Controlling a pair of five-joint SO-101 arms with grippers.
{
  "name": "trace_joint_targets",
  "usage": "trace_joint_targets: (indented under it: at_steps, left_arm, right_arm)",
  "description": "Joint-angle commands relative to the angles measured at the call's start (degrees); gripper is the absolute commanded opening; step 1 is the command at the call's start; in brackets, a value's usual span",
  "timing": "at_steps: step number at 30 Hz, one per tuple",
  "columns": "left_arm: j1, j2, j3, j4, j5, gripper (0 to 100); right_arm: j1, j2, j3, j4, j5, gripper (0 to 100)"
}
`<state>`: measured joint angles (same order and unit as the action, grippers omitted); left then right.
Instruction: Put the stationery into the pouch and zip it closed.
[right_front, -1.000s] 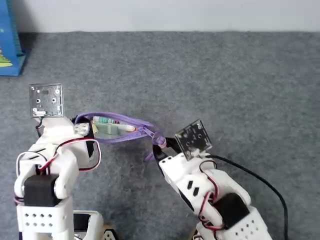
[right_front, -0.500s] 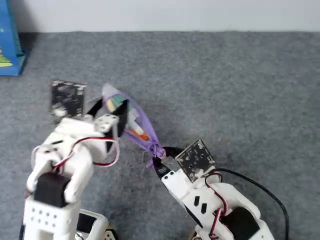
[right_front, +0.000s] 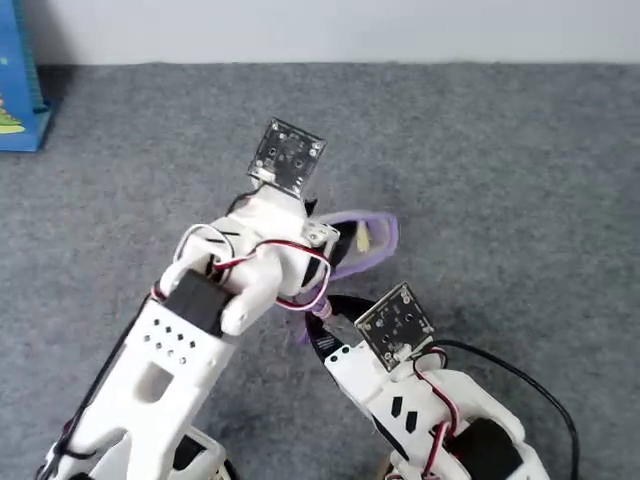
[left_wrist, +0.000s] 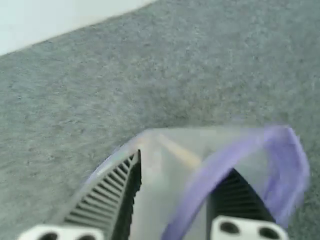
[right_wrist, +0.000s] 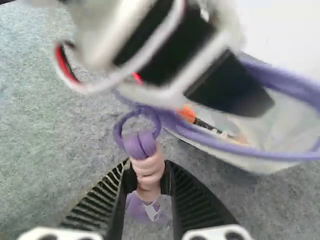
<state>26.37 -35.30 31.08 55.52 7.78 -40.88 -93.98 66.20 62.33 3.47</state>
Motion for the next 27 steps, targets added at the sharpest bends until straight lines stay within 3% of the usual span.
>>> trace_joint_targets:
  at_steps: [1,16,21,27]
  left_arm:
    - [-0.5,-4.0,-5.9,4.2,-0.6,19]
    - [-1.1,-29.5,-6.5,19.1,-1.2,25]
    - [-1.1,-31.8,-3.4,26.0,-7.8,25]
    - [-2.1,-34.3,5.7,26.9,-19.9,25]
  right_arm:
    - [0.0,-0.6,0.4,-0.3,0.6,0.7]
    - [5.0,-0.7,0.6,-2.4,0.3,0.7]
    - [5.5,-0.7,0.5,-3.7,0.3,0.7]
    - [9.7,-0.7,-1.0,-4.4,0.3,0.7]
